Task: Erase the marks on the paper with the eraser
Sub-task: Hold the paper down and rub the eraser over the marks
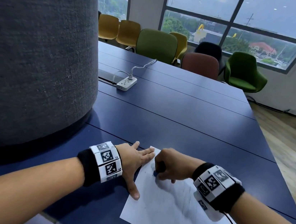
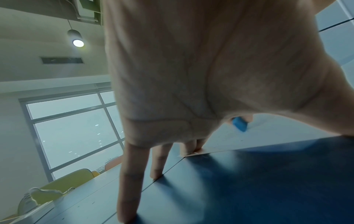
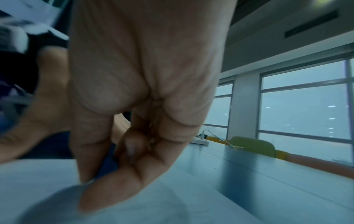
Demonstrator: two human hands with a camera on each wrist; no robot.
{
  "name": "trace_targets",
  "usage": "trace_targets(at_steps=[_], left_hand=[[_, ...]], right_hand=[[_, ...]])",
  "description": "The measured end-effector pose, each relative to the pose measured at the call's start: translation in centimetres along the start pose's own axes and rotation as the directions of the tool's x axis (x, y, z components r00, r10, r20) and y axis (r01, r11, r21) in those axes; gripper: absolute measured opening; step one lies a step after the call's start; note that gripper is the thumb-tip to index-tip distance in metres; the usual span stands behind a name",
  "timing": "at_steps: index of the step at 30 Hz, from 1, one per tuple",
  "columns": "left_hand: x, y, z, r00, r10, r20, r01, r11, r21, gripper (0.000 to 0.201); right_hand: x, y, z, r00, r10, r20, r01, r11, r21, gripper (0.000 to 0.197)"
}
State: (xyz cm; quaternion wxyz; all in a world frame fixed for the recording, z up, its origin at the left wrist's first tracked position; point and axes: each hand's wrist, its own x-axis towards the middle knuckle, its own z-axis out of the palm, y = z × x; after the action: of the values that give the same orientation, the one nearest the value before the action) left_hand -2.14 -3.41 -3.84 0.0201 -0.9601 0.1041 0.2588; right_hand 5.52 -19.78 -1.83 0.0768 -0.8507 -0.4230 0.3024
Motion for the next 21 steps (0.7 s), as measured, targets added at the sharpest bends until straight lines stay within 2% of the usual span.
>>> trace_targets(at_steps=[2, 3, 6, 7, 8, 11, 12, 16, 17, 21], left_hand=[[0.0, 0.0, -0.1, 1.000, 0.002, 0.004, -0.002, 1.000, -0.009, 0.141], [0.0, 0.0, -0.1, 1.000, 0.003, 0.009, -0.003, 1.000, -0.006, 0.141], [0.0, 0.0, -0.1, 1.000, 0.001, 0.007, -0.001, 1.000, -0.001, 0.139], [0.0, 0.0, 0.0, 1.000, 0.001, 0.004, -0.001, 1.000, -0.003, 0.139], [-0.1, -0.1, 0.0, 1.000, 0.002, 0.001, -0.002, 1.000, -0.005, 0.139], [0.0, -0.1, 0.0, 1.000, 0.003, 0.004, -0.003, 1.000, -0.012, 0.140], [0.0, 0.0, -0.1, 1.000, 0.001, 0.007, -0.001, 1.000, -0.014, 0.140], [-0.2, 0.0, -0.1, 1.000, 0.004, -0.003, -0.004, 1.000, -0.006, 0.139], [-0.2, 0.1, -0.1, 1.000, 0.004, -0.006, -0.004, 1.000, -0.004, 0.138], [-0.1, 0.1, -0.1, 1.000, 0.001, 0.001, -0.001, 1.000, 0.009, 0.139]], right_hand=[[-0.3, -0.2, 0.0, 0.997, -0.009, 0.080, 0.010, 1.000, -0.003, 0.005], [-0.2, 0.0, -0.4, 0.998, 0.015, 0.059, -0.015, 1.000, -0.005, 0.005], [0.4, 0.8, -1.3, 0.990, 0.071, -0.124, -0.071, 0.997, 0.006, 0.011], [0.4, 0.9, -1.1, 0.987, 0.068, -0.148, -0.066, 0.998, 0.019, 0.011], [0.3, 0.9, -0.8, 0.989, 0.052, -0.135, -0.048, 0.998, 0.032, 0.011], [-0.4, 0.4, 0.1, 0.999, 0.001, 0.042, -0.004, 0.999, 0.051, 0.010], [-0.4, 0.4, -0.1, 0.998, 0.009, 0.058, -0.012, 0.999, 0.052, 0.010], [0.3, 1.2, -1.1, 0.988, 0.079, -0.131, -0.071, 0.996, 0.061, 0.008], [0.3, 1.3, -0.9, 0.988, 0.079, -0.133, -0.071, 0.995, 0.067, 0.009], [-0.1, 0.9, -0.3, 0.997, 0.022, 0.071, -0.027, 0.997, 0.069, 0.006]])
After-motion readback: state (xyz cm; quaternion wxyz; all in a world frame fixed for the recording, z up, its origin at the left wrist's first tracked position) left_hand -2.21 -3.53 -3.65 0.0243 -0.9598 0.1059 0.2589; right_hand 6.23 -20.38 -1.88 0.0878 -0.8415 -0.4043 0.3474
